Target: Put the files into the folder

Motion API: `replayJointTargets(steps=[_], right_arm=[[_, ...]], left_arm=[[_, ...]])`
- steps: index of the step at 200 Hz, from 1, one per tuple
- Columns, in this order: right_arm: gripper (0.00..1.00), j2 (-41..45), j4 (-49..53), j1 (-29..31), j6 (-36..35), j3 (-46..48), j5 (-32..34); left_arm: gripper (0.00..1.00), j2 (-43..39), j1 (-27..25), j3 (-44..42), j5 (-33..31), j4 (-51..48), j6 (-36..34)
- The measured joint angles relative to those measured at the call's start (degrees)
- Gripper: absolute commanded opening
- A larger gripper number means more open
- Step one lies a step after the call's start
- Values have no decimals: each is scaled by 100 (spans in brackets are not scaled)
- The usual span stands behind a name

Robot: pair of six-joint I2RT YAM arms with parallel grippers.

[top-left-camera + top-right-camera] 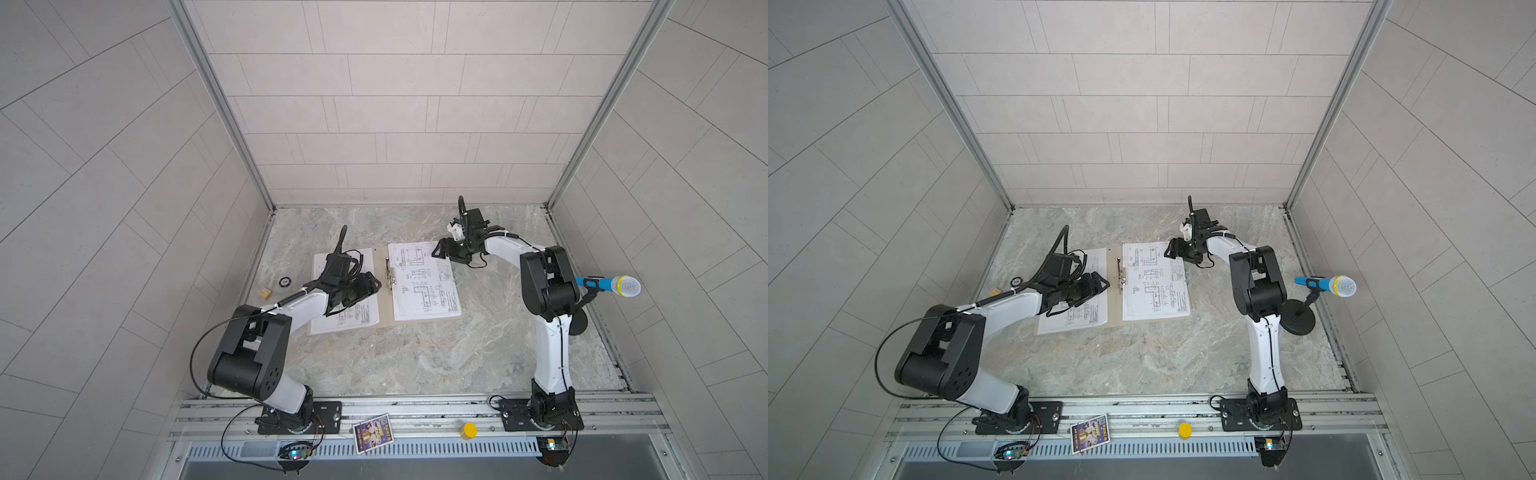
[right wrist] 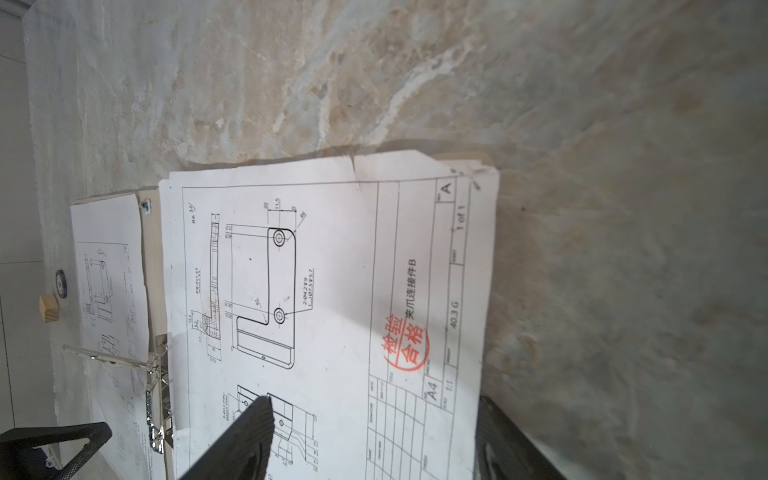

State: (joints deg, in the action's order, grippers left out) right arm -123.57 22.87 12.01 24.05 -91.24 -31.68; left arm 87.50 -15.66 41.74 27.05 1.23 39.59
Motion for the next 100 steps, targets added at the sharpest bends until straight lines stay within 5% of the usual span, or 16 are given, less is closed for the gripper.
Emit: replayJointTargets(steps=[100], right_arm=[[75,-42,105,37,-57,-72,-2]], left_arm=[[74,0,0,-31,37,72,2]])
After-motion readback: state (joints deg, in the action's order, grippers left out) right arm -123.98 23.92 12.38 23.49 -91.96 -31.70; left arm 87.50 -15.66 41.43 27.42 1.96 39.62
